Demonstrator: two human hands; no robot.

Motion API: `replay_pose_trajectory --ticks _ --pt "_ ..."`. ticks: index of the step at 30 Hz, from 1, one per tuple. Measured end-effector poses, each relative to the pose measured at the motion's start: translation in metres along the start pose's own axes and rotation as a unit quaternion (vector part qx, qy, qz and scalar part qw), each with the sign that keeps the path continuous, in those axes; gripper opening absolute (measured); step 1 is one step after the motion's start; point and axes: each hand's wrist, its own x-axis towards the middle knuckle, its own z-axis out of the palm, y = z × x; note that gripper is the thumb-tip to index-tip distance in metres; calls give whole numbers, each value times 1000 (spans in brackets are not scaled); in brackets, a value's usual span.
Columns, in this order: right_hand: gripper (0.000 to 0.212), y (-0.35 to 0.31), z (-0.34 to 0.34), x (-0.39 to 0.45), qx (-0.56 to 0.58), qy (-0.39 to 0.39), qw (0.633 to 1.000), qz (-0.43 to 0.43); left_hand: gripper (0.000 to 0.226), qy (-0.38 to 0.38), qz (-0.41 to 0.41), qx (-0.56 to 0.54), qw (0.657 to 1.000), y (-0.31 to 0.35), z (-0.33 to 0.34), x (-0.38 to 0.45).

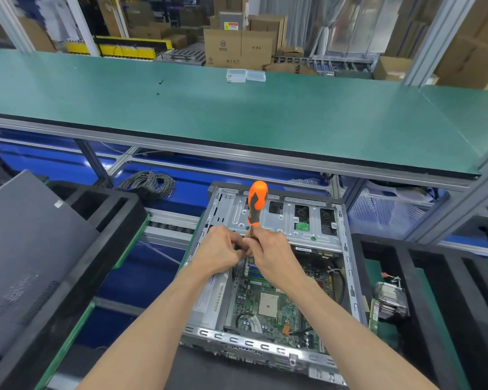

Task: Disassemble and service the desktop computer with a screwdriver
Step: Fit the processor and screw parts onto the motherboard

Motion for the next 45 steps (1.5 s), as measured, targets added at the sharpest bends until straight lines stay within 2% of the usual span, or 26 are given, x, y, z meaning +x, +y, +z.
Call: replay_pose_trajectory --ticks 5,9,13,15,17,19,22,26,29,31,32,33,34,35,39,42,44,45 --pt "23 -3 1 10 -4 0 1000 -6 44 -32 -40 15 999 -2 0 5" --pt "14 -13 -9 18 -30 0 999 26 51 -22 -55 34 998 0 3 8" --pt "40 -51 -39 23 -7 157 985 -70 31 -31 -61 12 998 2 5 10" --pt "51 -70 -53 33 -146 168 970 -98 18 -39 -66 9 997 1 7 10" --pt "50 -81 -60 43 -321 134 934 -82 8 -44 -68 13 997 0 7 10" --pt "35 -86 -62 50 -380 95 917 -69 4 -46 -72 20 996 -1 8 10" --pt "19 -87 -66 57 -323 35 943 -72 6 -46 -73 20 996 -3 8 10" --pt "5 -90 -82 58 -202 -79 970 -112 21 -51 -78 24 995 -6 7 9" --pt "28 -91 -99 52 -96 -167 978 -77 24 -59 -72 45 995 -6 7 7" --pt "18 -90 -100 51 -166 -139 974 -64 31 -62 -72 44 995 -5 8 8" --pt "21 -90 -99 53 -246 -100 962 -58 28 -63 -74 44 994 -4 8 8" --pt "33 -90 -97 54 -322 -71 943 -46 21 -63 -75 49 994 -3 9 9" --pt "38 -92 -95 56 -355 -59 932 -36 14 -63 -76 53 994 -2 9 9" --pt "36 -93 -93 58 -355 -59 932 -36 13 -62 -77 56 994 -2 9 10" --pt "4 -94 -93 65 -294 -139 943 -67 8 -67 -74 87 991 0 9 8" --pt "20 -101 -104 62 -236 -206 948 -51 8 -69 -70 102 990 4 8 5" --pt "11 -102 -105 60 -236 -197 951 -39 8 -71 -71 103 990 5 8 5" --pt "10 -102 -104 60 -254 -168 952 -35 8 -69 -72 104 990 6 8 5"
